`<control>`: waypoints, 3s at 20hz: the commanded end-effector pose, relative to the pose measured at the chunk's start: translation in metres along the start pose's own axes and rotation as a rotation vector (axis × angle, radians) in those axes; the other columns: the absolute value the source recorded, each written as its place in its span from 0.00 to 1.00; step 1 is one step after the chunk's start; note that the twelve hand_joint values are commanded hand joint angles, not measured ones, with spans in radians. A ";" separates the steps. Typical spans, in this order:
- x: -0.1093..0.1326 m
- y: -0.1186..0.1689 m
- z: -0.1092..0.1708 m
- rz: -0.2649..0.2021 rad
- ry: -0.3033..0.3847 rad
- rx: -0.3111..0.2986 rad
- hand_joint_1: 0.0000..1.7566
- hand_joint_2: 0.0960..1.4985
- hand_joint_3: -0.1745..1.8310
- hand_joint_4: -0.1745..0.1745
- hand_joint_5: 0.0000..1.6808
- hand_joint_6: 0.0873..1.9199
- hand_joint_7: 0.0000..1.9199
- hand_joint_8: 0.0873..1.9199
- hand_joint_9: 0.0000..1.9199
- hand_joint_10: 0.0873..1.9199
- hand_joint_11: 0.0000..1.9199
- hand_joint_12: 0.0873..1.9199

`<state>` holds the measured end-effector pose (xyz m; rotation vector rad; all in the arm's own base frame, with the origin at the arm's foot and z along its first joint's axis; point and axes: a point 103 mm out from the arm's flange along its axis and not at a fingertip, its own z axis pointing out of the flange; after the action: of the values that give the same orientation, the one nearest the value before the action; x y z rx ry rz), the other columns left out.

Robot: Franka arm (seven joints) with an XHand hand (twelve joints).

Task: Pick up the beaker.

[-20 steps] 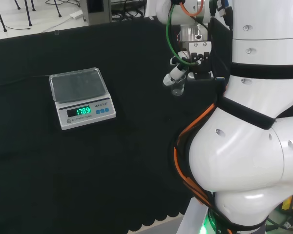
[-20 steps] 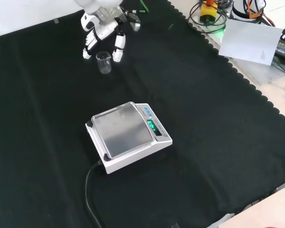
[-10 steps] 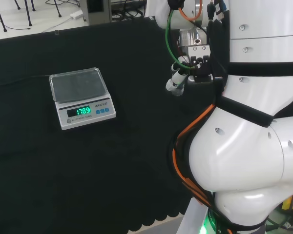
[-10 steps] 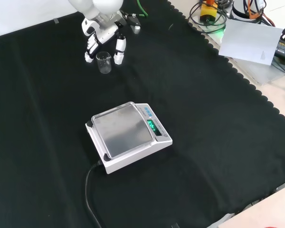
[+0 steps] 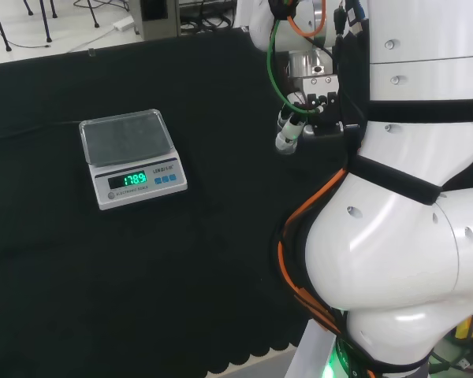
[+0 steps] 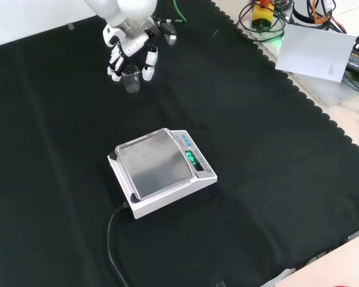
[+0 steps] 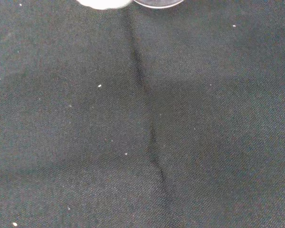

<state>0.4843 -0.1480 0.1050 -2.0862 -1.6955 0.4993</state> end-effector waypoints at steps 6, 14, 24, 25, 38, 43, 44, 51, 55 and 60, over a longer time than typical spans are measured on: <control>0.013 0.003 -0.003 -0.024 -0.030 -0.099 0.60 0.71 0.00 0.40 0.32 0.40 0.27 0.36 0.46 0.36 0.29 0.66; 0.016 0.001 -0.008 -0.040 -0.032 -0.114 0.62 0.77 0.00 0.39 0.42 0.48 0.37 0.39 0.52 0.39 0.36 0.64; 0.016 -0.007 -0.029 -0.081 -0.051 -0.032 0.60 0.79 0.06 0.35 0.49 0.62 0.41 0.43 0.53 0.42 0.39 0.63; 0.015 -0.008 -0.031 -0.085 -0.051 -0.028 0.60 0.79 0.07 0.34 0.50 0.63 0.41 0.44 0.53 0.42 0.39 0.63; 0.018 -0.037 -0.067 -0.139 -0.073 -0.058 0.61 0.79 0.07 0.27 0.49 0.63 0.44 0.45 0.54 0.43 0.41 0.62; 0.021 -0.058 -0.086 -0.151 -0.094 -0.089 0.61 0.79 0.07 0.27 0.49 0.63 0.45 0.46 0.54 0.43 0.41 0.62; 0.021 -0.062 -0.092 -0.151 -0.098 -0.097 0.61 0.79 0.07 0.27 0.49 0.63 0.45 0.46 0.54 0.43 0.41 0.62; 0.023 -0.087 -0.119 -0.144 -0.115 -0.142 0.61 0.79 0.07 0.26 0.50 0.63 0.46 0.46 0.54 0.44 0.42 0.61; 0.030 -0.094 -0.129 -0.147 -0.143 -0.148 0.61 0.79 0.08 0.27 0.50 0.63 0.46 0.46 0.54 0.44 0.42 0.61; 0.044 -0.105 -0.149 -0.169 -0.165 -0.159 0.61 0.79 0.08 0.27 0.50 0.63 0.47 0.46 0.54 0.44 0.42 0.61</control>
<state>0.4793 -0.1087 0.2693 -2.0351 -2.0155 0.4974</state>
